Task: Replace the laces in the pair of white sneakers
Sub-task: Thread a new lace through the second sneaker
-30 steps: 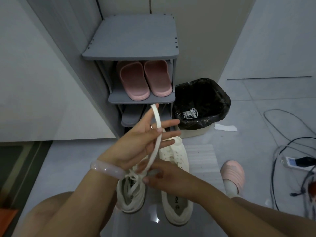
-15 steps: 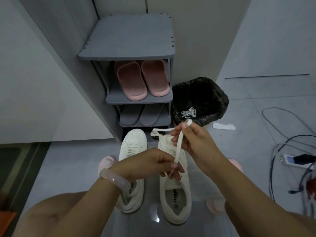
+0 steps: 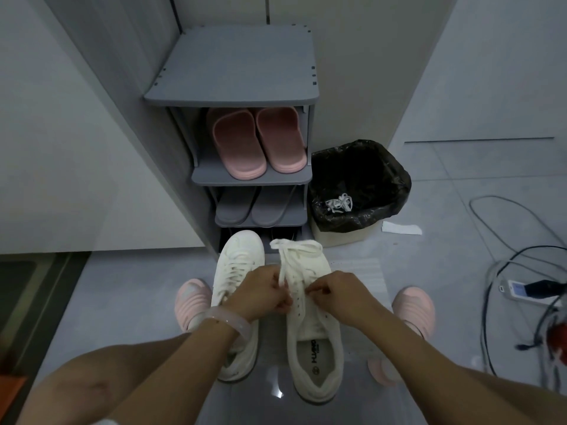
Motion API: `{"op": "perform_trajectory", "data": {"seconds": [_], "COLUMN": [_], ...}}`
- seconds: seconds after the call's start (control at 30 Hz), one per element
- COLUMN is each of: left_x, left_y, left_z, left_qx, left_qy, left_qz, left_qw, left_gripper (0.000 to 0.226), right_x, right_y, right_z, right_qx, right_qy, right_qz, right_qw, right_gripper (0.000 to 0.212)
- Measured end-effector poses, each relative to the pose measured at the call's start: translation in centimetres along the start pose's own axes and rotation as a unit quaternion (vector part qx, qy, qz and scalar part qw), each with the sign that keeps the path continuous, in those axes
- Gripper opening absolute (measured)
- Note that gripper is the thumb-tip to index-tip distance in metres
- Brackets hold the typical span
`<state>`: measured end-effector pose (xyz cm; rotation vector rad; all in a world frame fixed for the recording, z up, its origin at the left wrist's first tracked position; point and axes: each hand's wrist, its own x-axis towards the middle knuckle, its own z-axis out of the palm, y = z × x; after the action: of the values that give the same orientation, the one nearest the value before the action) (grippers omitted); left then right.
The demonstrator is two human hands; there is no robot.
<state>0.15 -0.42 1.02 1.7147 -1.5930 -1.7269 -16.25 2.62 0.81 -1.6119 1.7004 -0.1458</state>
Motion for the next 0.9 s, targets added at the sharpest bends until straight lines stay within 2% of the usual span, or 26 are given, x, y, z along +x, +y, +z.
{"op": "perform_trajectory", "data": {"seconds": [0.07,0.27,0.33,0.4,0.47,0.53,0.67,0.73,0.8,0.9], "left_x": [0.2,0.5,0.6,0.7,0.8,1.0,1.3,1.4,1.6,1.8], "left_y": [-0.4,-0.5,-0.5,-0.7,-0.9,-1.0,-1.1,-1.2,-1.4,-1.8], "left_z": [0.1,0.2,0.3,0.5,0.8,0.9,1.2,1.4,1.1,0.8], "left_qx": [0.041,0.111,0.222,0.308,0.342,0.360,0.340,0.288,0.205,0.103], "left_qy": [0.001,0.030,0.047,0.067,0.073,0.069,0.066,0.067,0.077,0.073], "left_qz": [0.012,0.066,0.113,0.153,0.183,0.204,0.220,0.205,0.162,0.099], "left_qw": [0.999,0.991,0.967,0.937,0.919,0.908,0.912,0.933,0.962,0.987], "left_gripper": [0.023,0.012,0.014,0.031,0.042,0.044,0.043,0.033,0.011,0.018], "right_x": [0.1,0.3,0.3,0.4,0.4,0.5,0.5,0.6,0.6,0.7], "right_y": [0.0,0.1,0.2,0.4,0.6,0.7,0.9,0.9,0.9,0.7], "right_z": [0.3,0.8,0.9,1.0,1.2,1.4,1.5,1.6,1.6,1.5], "right_qx": [0.002,0.005,0.005,0.009,0.014,0.020,0.040,0.042,0.046,0.042], "right_qy": [-0.008,-0.012,-0.012,-0.007,-0.001,0.002,0.012,0.016,0.013,0.008], "right_qz": [0.000,-0.013,-0.011,-0.012,-0.019,-0.028,-0.032,-0.031,-0.029,-0.018], "right_qw": [1.000,1.000,1.000,1.000,1.000,0.999,0.999,0.998,0.998,0.999], "right_gripper": [0.029,0.032,0.031,0.030,0.030,0.030,0.030,0.029,0.028,0.026]}}
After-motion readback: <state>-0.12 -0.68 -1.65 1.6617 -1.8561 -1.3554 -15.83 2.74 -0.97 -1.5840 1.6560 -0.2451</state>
